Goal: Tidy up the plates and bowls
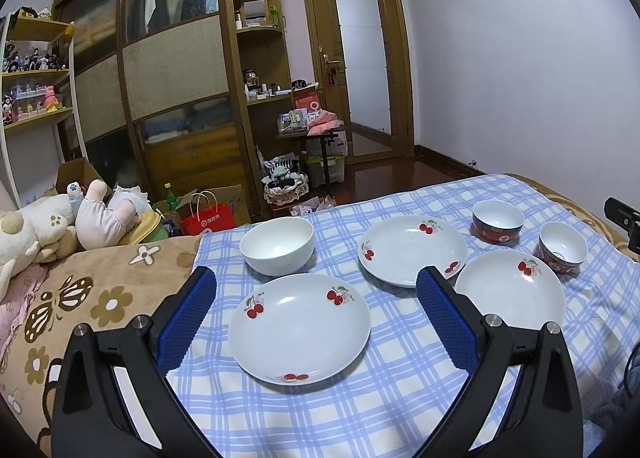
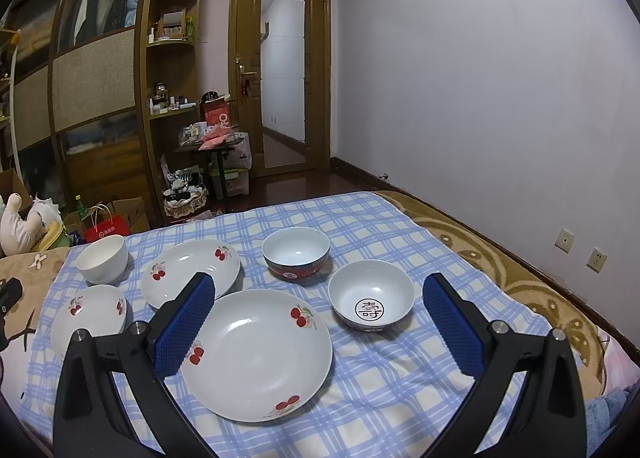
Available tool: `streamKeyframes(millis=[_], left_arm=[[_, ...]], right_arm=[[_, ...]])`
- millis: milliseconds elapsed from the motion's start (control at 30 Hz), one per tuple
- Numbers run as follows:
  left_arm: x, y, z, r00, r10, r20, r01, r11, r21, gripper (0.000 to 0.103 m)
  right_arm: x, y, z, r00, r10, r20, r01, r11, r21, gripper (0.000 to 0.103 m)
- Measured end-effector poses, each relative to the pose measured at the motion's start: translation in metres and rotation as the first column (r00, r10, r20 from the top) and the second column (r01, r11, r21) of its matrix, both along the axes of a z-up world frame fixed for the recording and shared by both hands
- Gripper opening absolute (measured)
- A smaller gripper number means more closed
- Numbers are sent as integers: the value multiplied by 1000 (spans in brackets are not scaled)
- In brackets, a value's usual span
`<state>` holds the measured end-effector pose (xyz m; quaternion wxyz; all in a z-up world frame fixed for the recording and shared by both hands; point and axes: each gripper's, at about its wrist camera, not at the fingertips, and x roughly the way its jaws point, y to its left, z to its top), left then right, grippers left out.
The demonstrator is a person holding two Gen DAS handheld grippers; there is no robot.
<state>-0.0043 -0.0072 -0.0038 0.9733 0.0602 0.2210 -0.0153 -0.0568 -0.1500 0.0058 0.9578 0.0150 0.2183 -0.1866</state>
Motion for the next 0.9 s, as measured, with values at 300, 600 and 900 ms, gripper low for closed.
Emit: streamKeyframes(millis=[300,600,900], left_arm=[[-1,0,1,1000,3,1,-3,1000,-2,99],[0,-2,1,1000,0,-3,0,1000,15,99],[0,-9,0,1000,-1,-2,1,1000,30,99]], right_arm=[[0,0,0,1000,-2,1,2,1000,0,103],[2,4,-3,1000,9,-9,-9,1000,-27,103],[2,5,-2,1000,9,-9,-9,1000,-27,103]])
